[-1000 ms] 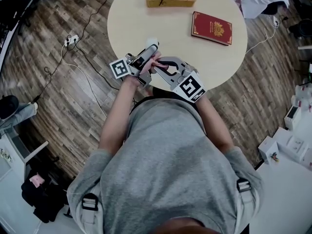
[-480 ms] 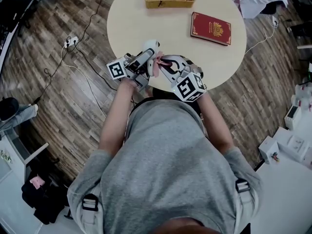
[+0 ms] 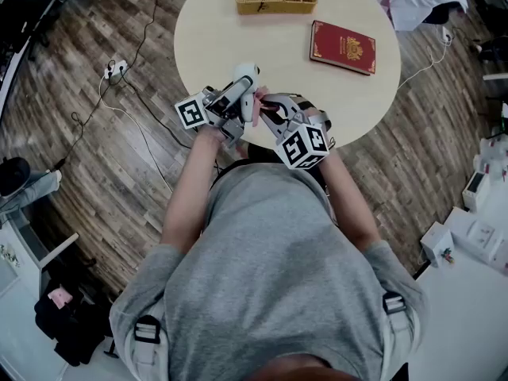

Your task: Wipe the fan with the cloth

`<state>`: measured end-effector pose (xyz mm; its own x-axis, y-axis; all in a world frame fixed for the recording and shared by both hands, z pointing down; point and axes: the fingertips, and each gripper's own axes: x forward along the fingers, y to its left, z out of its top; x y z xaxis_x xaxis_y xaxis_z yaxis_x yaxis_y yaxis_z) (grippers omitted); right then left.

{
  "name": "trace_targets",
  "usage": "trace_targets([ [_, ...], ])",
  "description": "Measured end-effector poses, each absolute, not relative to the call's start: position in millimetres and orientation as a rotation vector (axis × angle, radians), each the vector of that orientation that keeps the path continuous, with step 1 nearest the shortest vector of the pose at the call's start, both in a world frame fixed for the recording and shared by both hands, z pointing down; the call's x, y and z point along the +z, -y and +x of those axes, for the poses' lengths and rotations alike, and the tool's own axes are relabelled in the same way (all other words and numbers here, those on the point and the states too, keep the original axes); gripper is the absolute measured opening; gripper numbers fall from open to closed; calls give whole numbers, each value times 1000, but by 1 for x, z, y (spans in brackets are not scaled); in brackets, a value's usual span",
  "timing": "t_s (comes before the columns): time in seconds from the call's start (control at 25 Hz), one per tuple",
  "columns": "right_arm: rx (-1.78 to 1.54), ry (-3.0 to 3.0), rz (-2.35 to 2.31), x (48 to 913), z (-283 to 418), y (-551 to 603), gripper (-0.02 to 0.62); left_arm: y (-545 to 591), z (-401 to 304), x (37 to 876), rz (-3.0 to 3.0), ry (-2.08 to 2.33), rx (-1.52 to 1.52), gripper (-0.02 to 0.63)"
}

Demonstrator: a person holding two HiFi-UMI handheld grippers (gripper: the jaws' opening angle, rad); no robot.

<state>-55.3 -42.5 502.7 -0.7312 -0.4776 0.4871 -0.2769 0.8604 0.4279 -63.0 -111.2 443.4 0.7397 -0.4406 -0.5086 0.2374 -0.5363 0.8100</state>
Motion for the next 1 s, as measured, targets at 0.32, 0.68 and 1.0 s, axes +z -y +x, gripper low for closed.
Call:
trace_targets([
  [0.32, -388, 2420, 470, 517, -52, 29, 40, 127, -65, 449, 1965, 224, -866, 373],
  [0.68, -332, 2522, 456, 505, -60, 18, 40, 137, -73, 461, 1980, 327, -822, 373],
  [1.0, -325, 2568, 476, 490, -68, 25, 40, 123, -58, 482, 2004, 341, -690, 373],
])
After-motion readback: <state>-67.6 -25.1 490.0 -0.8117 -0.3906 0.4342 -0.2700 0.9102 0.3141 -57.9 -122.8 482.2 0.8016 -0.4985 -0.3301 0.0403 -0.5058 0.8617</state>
